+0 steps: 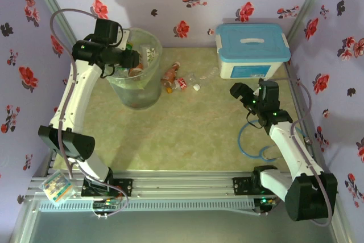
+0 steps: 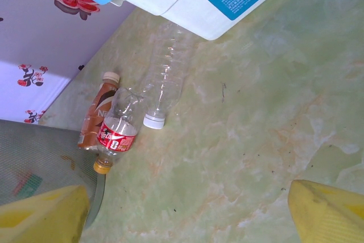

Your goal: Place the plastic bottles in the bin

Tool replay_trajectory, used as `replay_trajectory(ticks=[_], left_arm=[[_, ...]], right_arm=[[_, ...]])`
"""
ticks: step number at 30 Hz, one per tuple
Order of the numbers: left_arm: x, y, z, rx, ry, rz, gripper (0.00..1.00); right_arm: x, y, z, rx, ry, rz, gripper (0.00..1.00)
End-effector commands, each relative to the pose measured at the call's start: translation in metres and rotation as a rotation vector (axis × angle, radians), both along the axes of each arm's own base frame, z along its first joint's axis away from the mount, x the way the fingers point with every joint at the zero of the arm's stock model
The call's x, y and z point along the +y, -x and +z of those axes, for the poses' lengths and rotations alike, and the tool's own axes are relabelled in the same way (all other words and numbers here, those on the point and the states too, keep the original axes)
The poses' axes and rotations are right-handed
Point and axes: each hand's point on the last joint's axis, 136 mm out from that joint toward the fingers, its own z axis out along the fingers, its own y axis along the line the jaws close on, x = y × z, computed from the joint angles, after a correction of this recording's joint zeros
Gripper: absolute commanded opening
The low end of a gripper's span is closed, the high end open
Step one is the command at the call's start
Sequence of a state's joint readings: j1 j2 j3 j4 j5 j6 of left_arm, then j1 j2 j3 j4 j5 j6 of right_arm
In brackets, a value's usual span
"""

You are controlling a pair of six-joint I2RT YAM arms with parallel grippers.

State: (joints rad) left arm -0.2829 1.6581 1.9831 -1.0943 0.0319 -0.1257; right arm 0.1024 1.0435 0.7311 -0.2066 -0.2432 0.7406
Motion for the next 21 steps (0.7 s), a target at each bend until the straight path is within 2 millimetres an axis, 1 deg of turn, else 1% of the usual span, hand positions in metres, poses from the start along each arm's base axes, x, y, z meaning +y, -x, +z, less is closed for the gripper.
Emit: replay_trajectory(ticks=[1, 4, 7, 11, 13, 15, 17, 20, 21], left_arm=[[-0.006, -0.014, -0.001, -0.008, 0.02, -0.013, 0.46], [-0.01, -0.02, -0.016, 0.025, 0.016, -0.019, 0.42], [-0.013, -0.022, -0.034, 0.062, 0.007, -0.022, 0.4], [-0.012, -0.025, -0.058, 0.108, -0.007, -0.02, 0.38], [-0.012, -0.026, -0.064, 0.121, -0.011, -0.021, 0.38], [-0.012, -0.027, -0.064, 0.121, -0.012, -0.022, 0.38], [-0.012, -0.028, -0.058, 0.108, -0.01, -0.022, 0.38], [-0.011, -0.027, -0.037, 0.066, 0.001, -0.023, 0.38], [-0.011, -0.027, -0.03, 0.051, 0.003, -0.024, 0.4]], right_arm=[[-0.002, -0.001, 0.0, -0.01, 0.005, 0.0, 0.91], [-0.002, 0.0, -0.001, -0.007, 0.005, -0.002, 0.91], [-0.002, 0.0, -0.002, -0.006, 0.006, -0.003, 0.91], [-0.003, 0.001, 0.0, -0.01, 0.01, -0.006, 0.91], [-0.004, 0.001, 0.001, -0.008, 0.015, -0.006, 0.91], [-0.005, 0.002, 0.001, -0.007, 0.022, -0.009, 0.91], [-0.004, 0.002, 0.001, -0.014, 0.027, -0.003, 0.9], [-0.002, -0.001, 0.008, -0.029, 0.012, -0.019, 0.89], [-0.001, -0.002, 0.01, -0.033, 0.013, -0.024, 0.88]])
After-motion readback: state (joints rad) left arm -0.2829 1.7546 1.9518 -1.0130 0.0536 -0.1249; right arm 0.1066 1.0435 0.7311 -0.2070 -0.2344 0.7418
